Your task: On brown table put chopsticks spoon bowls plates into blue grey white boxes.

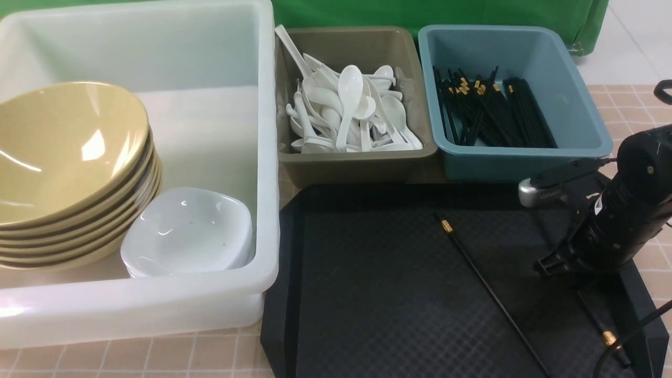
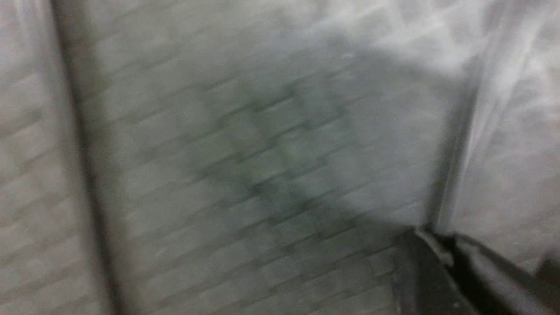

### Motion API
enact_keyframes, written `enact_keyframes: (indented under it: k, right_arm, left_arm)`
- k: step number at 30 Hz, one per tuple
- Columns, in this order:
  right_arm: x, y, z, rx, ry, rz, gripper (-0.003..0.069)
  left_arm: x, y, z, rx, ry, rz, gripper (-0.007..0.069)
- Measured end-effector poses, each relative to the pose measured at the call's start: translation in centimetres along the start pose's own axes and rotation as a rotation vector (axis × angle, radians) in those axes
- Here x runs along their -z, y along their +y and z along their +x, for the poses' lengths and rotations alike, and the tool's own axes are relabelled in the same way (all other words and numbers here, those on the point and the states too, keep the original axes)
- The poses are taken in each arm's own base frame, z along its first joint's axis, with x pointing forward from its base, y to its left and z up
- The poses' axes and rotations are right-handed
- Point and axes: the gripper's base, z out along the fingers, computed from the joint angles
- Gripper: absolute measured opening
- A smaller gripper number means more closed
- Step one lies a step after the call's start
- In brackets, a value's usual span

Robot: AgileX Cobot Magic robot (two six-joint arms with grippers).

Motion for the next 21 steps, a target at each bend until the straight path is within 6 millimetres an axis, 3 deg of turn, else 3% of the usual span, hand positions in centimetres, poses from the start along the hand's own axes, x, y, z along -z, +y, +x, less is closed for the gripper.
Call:
enact_keyframes:
  k: [5,8,12,15,18,21]
  right_arm:
    - [2.2,0.7,0.8,0.011,-0.019,-0.061,0.0071]
    - [6.8,0.7,0.9,0.031,-0.161,-0.050,0.0071]
    - [14.1,0.2,-0.7,0.019,-0.608,0.027,0.0071]
    - [17.2,-0.5,-3.2,-0.052,-1.024,0.088,0.0071]
    - [18.1,-1.0,-5.4,-0.096,-1.274,0.117,0.0080]
    - [16.6,-1.6,-8.5,-0.110,-1.349,0.130,0.0134]
  left_arm:
    - [0.0,0.0,0.0,-0.001,0.001,0.000,0.0005]
    - [0.0,0.0,0.0,-0.001,0.001,0.000,0.0005]
    - [0.0,0.0,0.0,-0.001,-0.001,0.000,0.0005]
    - [0.0,0.0,0.0,-0.001,-0.002,0.000,0.0005]
    - [0.0,0.0,0.0,-0.001,-0.002,0.000,0.0005]
    - [0.0,0.0,0.0,-0.001,-0.002,0.000,0.0005]
